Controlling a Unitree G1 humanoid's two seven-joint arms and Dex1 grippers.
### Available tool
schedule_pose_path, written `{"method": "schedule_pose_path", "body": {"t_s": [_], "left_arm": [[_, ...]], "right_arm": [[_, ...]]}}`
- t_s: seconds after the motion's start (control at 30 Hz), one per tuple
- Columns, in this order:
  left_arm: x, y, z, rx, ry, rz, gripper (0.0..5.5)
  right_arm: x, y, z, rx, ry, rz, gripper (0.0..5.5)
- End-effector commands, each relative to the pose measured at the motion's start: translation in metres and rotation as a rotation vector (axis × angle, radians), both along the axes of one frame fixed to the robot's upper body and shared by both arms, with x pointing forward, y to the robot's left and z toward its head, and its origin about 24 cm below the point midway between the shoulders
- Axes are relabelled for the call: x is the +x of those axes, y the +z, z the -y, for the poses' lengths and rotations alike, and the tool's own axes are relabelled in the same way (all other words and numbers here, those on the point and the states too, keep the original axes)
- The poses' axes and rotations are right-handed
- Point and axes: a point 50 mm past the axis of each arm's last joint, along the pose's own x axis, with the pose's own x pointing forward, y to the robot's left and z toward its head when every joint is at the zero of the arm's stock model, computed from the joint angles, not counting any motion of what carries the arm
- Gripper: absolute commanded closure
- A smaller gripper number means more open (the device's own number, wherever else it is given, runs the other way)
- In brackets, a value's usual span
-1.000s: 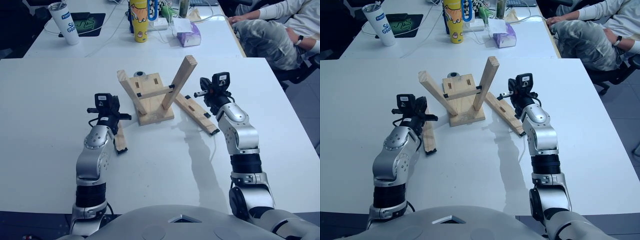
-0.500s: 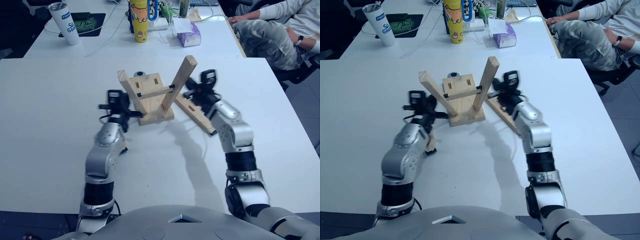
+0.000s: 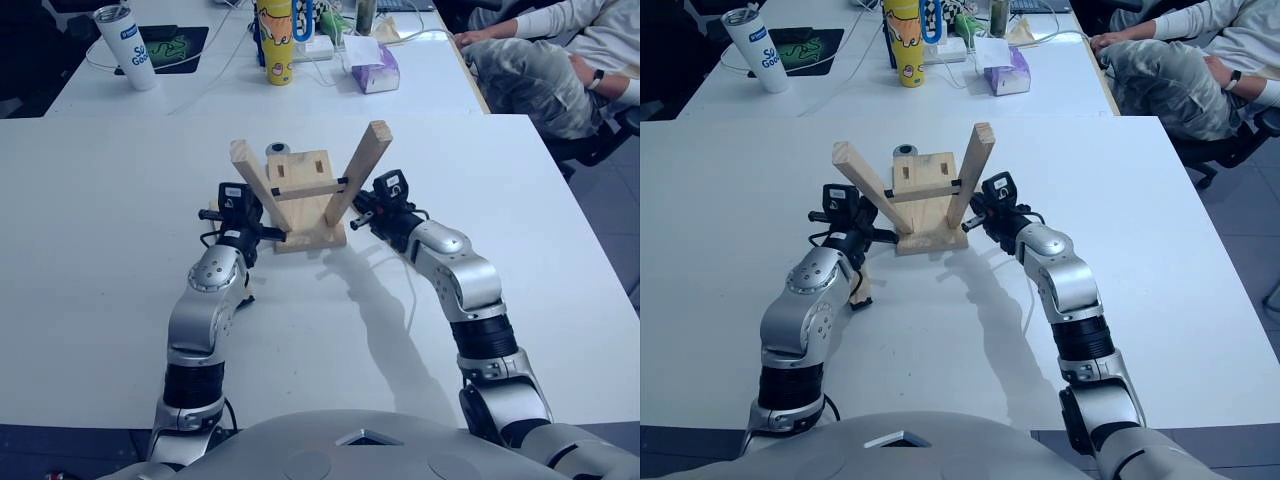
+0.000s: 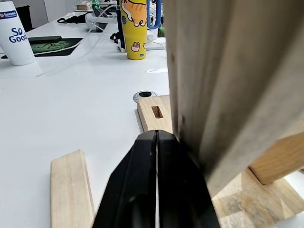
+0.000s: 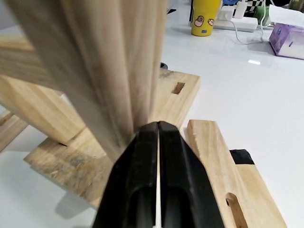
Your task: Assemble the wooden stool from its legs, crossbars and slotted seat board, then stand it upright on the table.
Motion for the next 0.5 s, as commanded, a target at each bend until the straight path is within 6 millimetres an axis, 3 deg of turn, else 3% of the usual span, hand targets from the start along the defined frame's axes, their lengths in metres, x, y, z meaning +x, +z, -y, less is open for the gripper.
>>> {"method": "schedule_pose_path", "body": {"t_s": [0.03, 0.2, 0.33, 0.5], "left_arm": [[-0.003, -0.01, -0.011, 0.039, -0.004, -0.05, 5.45], [-0.011, -0.021, -0.02, 0.087, -0.073, -0.126, 5.45], [-0.029, -0.03, -0.018, 0.149, -0.252, -0.21, 5.45], [-0.035, -0.019, -0.013, 0.19, -0.414, -0.199, 5.45]], "right_arm": [[0.007, 0.005, 0.002, -0.045, -0.006, 0.026, 5.5], [0.012, 0.001, 0.009, -0.167, -0.011, 0.074, 5.5], [0.014, -0.004, 0.008, -0.221, -0.008, 0.125, 5.5], [0.021, 0.006, 0.006, -0.176, -0.025, 0.205, 5.5]]}}
